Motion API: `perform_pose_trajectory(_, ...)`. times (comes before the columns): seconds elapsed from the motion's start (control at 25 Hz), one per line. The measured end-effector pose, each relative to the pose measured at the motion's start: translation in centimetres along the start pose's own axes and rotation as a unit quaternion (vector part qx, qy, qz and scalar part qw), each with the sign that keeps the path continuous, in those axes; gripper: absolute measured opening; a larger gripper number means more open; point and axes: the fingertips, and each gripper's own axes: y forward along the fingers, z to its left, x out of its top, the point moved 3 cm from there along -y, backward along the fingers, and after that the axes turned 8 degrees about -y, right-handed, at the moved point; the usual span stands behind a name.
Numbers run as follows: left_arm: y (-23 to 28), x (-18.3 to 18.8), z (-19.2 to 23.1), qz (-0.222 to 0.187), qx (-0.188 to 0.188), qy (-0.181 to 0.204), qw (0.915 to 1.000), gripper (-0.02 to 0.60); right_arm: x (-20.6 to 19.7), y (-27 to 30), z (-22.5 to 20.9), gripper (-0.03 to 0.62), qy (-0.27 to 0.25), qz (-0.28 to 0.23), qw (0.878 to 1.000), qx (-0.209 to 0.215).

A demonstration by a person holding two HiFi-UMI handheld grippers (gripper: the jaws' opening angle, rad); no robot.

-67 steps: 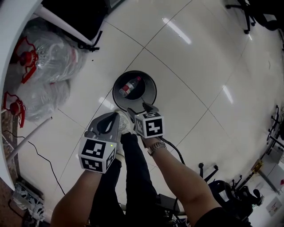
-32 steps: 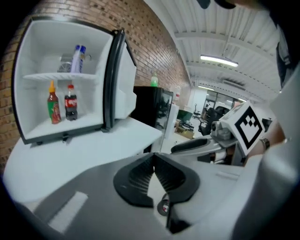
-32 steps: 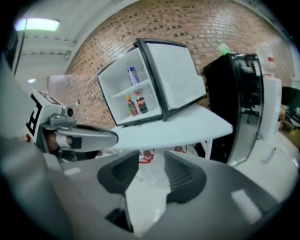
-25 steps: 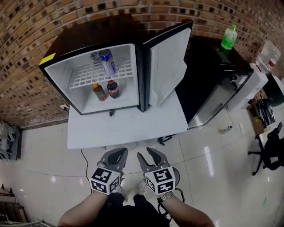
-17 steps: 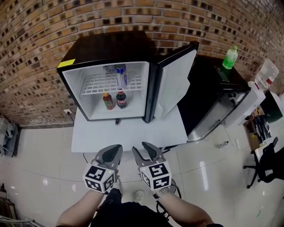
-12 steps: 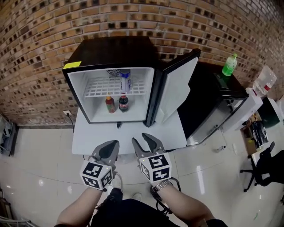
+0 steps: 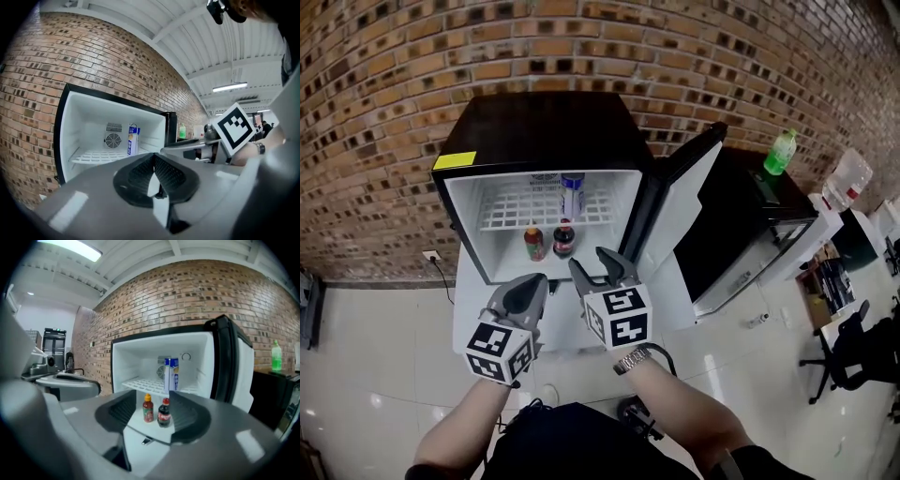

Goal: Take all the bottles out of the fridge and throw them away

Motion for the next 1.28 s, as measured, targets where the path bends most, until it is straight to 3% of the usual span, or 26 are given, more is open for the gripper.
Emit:
perform_pose_trajectory(0.28, 2.7, 2.4, 4.6, 0.009, -0.029, 0.015, 0.9994, 0.003, 2.0, 7.0, -2.1, 0.287, 0.008, 0.02, 0.999, -0.039)
perform_pose_trajectory(0.72, 6.4, 4.6, 7.6, 0.025, -0.074, 0.047, 0.9958, 0.003, 2.4, 14.4, -6.6, 0.322, 0.023, 0.052, 0.994, -0.092)
perform_pose_trajectory(1.24, 8.3, 4.6, 9.8, 0.039, -0.08, 0.041, 0.9952, 0.003, 1.9, 19.0, -7.7, 0.32, 0.015, 0.073, 0.994, -0.085)
perform_pose_trajectory(1.28, 8.3, 4.6, 9.9, 0.04, -0.079, 0.041, 0.9952, 0.003, 2.0, 19.1, -7.8, 0.29, 0.014, 0.072, 0.994, -0.086)
